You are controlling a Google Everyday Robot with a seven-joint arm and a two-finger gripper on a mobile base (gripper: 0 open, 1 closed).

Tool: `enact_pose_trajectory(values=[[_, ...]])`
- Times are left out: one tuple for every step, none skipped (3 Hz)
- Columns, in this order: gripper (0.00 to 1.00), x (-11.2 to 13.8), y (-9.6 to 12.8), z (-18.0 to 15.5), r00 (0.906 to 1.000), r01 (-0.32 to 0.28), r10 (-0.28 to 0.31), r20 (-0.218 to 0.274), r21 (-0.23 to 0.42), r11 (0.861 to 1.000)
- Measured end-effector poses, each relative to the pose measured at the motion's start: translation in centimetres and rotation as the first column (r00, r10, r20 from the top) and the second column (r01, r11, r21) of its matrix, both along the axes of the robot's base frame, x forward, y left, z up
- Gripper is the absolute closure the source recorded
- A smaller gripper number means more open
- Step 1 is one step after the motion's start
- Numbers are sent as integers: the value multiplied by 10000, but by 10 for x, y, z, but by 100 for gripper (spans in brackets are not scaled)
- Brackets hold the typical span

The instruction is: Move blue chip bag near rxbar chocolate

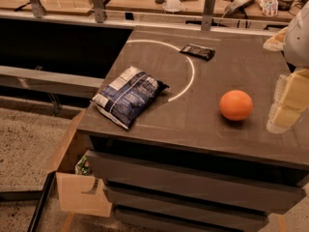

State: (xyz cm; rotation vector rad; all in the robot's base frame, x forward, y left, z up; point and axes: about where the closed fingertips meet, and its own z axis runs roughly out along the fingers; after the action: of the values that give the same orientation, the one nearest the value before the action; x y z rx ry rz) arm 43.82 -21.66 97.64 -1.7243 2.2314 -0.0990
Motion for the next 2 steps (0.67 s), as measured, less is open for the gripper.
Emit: enact_pose_trajectory(values=[[0, 0, 0, 1, 10000, -3, 3, 33, 17, 10000], [0, 8, 8, -6, 9999, -41, 29, 154, 791, 9969]])
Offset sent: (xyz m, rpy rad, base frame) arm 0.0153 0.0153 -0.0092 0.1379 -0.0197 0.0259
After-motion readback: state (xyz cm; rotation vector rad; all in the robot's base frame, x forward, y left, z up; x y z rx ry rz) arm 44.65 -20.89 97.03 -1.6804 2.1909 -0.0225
